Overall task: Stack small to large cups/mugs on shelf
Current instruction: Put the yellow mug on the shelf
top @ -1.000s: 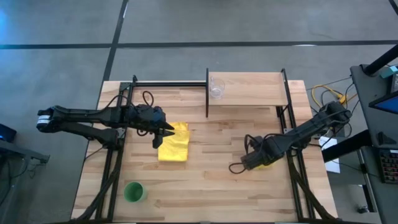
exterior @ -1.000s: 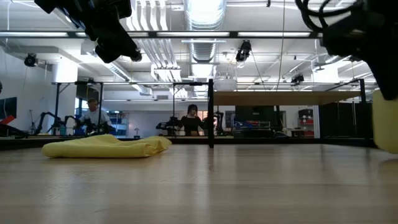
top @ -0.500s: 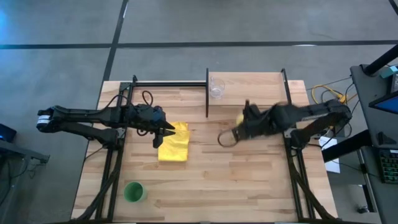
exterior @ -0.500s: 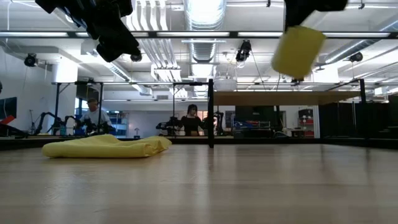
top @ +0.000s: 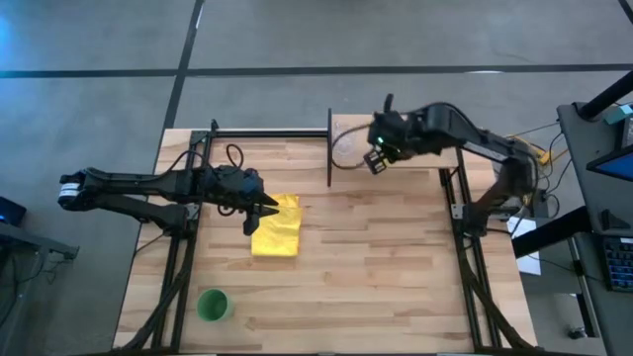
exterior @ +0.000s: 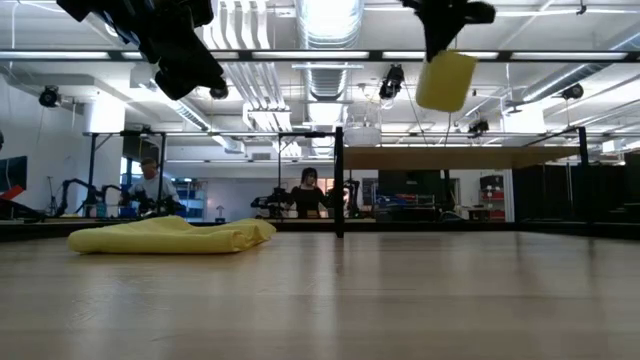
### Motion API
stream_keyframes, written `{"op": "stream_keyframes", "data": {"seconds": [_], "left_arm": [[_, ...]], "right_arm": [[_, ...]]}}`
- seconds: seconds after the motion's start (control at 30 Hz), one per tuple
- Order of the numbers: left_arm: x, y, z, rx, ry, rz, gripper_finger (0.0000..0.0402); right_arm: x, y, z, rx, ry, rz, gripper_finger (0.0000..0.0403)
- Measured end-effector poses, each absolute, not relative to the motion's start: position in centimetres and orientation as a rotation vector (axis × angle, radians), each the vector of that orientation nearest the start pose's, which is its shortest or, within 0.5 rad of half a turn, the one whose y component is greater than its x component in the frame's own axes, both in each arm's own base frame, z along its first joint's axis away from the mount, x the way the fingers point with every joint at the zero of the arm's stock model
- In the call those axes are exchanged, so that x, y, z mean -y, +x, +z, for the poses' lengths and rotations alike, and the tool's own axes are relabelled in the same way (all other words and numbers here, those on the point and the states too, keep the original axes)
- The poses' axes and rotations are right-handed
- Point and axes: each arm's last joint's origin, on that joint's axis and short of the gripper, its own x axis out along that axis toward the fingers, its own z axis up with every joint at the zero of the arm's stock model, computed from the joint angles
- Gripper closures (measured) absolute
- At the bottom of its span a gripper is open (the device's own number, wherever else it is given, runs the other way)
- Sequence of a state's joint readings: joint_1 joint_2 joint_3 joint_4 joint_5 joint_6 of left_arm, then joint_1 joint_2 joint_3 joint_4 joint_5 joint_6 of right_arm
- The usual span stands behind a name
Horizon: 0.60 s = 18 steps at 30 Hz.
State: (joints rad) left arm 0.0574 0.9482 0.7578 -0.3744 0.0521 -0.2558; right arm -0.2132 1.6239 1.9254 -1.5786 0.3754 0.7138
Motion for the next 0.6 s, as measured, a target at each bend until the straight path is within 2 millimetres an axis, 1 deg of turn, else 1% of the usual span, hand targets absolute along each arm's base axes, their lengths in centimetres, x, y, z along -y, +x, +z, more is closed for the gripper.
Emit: {"op": "stream_keyframes", "data": {"seconds": [0.1,0.17,0.23,0.33,0.43,0.5,0.6], "left_arm": [[-1.0,19.9,27.9,-0.561,-0.280,0.077,0.0302],[-1.0,19.9,27.9,-0.561,-0.280,0.077,0.0302],[-1.0,19.9,27.9,-0.561,-0.280,0.077,0.0302],[-1.0,19.9,27.9,-0.561,-0.280,0.077,0.0302],[-1.0,19.9,27.9,-0.561,-0.280,0.077,0.0302],[-1.0,19.9,27.9,-0.561,-0.280,0.077,0.0302],[-1.0,19.9,27.9,-0.561,-0.280,0.077,0.0302]], "right_arm": [[8.5,27.7,41.0,-1.053,0.452,-0.903,0.0394],[9.5,28.0,41.6,-1.033,0.443,-0.903,0.0394],[10.5,28.3,41.8,-1.035,0.450,-0.908,0.0394],[11.9,28.8,41.7,-1.054,0.490,-0.861,0.0394],[12.9,29.3,41.2,-1.072,0.535,-0.847,0.0394],[13.4,29.6,40.3,-1.106,0.566,-0.825,0.0394],[14.0,30.0,39.0,-1.161,0.567,-0.828,0.0394]]}}
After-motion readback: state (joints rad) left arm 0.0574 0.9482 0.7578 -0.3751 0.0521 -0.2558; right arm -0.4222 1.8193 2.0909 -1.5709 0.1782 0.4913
